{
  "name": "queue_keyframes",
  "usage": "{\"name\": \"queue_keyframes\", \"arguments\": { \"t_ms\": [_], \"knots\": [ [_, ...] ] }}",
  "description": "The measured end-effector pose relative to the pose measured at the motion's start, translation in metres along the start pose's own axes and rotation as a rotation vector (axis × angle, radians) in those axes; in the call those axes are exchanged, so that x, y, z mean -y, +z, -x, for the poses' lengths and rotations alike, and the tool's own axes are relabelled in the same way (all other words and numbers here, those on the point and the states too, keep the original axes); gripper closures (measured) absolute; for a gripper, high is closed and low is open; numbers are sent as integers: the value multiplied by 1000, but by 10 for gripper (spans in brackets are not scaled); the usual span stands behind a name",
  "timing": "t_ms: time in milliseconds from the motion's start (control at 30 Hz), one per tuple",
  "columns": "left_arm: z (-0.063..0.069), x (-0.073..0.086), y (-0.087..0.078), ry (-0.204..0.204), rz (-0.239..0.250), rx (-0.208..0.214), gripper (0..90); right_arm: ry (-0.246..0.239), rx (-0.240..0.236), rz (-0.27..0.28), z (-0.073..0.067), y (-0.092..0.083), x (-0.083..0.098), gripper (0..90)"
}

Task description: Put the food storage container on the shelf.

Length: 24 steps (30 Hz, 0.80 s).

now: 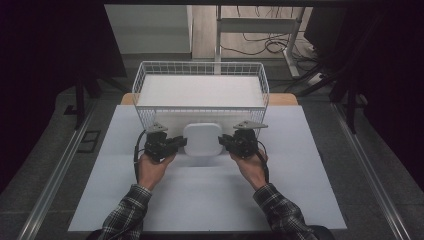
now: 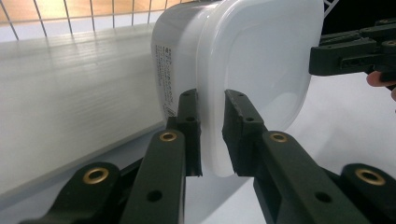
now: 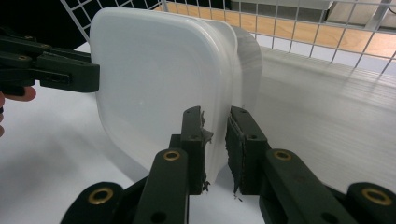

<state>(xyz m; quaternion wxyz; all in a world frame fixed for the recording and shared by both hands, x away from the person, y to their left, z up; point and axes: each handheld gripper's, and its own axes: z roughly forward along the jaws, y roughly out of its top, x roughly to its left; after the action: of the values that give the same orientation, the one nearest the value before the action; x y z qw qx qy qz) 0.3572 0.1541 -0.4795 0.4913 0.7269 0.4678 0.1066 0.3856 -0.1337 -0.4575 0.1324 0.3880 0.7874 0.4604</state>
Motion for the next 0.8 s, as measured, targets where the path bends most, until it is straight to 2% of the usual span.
{"name": "queue_keyframes", "arguments": {
  "t_ms": [400, 467, 600, 733, 800],
  "knots": [
    [-12, 2, 16, -28, -14, -23, 764, 18, 11, -25, 6, 17, 2, 761],
    [-14, 2, 17, -44, -2, -11, 762, 22, 18, -25, 7, 19, 2, 752],
    [-15, -1, 20, -33, 11, -14, 753, 27, 13, -12, 12, 22, 2, 735],
    [-14, -1, 26, -5, 7, -34, 712, 11, 24, -17, 13, 27, 0, 696],
    [-15, 0, 28, -11, 22, -31, 691, 16, 24, -17, 15, 29, 1, 683]
  ]
}}
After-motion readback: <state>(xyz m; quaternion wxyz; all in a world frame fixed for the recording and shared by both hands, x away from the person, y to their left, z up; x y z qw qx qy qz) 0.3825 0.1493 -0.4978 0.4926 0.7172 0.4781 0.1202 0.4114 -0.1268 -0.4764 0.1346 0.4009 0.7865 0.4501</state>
